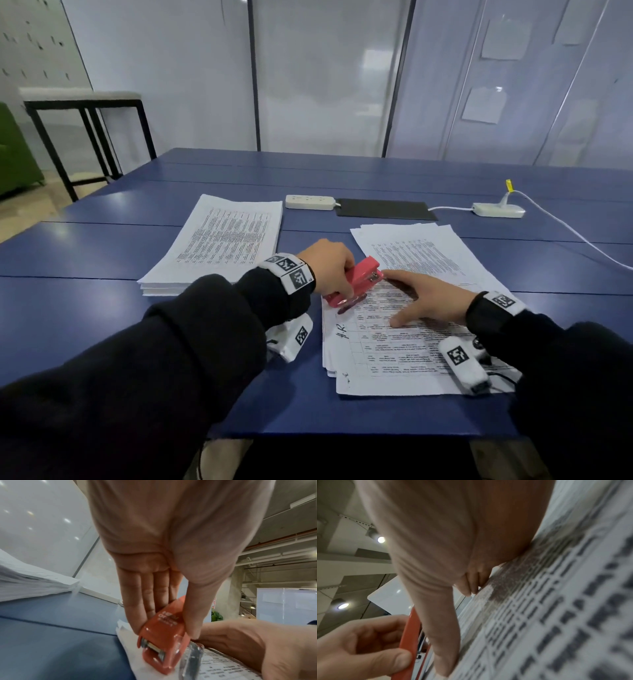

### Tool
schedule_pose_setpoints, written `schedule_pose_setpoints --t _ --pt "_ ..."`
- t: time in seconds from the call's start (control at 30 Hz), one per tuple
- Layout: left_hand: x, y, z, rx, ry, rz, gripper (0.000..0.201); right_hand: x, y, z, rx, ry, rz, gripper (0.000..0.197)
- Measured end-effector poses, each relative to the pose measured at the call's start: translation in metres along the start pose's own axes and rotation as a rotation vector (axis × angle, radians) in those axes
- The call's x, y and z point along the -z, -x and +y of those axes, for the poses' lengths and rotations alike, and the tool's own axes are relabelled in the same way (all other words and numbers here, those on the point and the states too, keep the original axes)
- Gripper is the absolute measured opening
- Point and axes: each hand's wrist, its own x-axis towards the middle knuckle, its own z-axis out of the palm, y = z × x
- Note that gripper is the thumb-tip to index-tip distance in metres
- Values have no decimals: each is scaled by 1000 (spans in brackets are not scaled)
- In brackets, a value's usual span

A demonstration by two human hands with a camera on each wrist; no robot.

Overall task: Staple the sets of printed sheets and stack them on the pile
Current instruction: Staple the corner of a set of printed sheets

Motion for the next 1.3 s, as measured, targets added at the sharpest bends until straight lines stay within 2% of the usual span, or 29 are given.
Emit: schedule_pose_setpoints --t 0.17,0.3,0.43,0.53,0.67,0.77,0.87,1.3 --pt "0 1 7 -156 -225 -82 27 -1 -2 1 24 -61 -87 78" --pt "1 -1 11 -106 -327 -137 24 1 -4 3 10 -62 -102 79" --pt "2 -1 12 -93 -336 -163 22 1 -5 5 -41 -34 -96 101" --pt "1 -1 14 -151 -323 -164 24 0 -5 3 -45 5 -90 101" --pt "-3 0 16 -38 -338 -133 21 0 -5 3 -62 28 -65 105" --pt "-5 3 10 -56 -336 -134 21 1 -6 5 -76 40 -56 109" --pt "-3 7 5 -125 -344 -137 24 1 -6 4 -74 40 -60 109" --pt "0 25 -14 -100 -288 -141 25 0 2 -3 -73 13 -64 100"
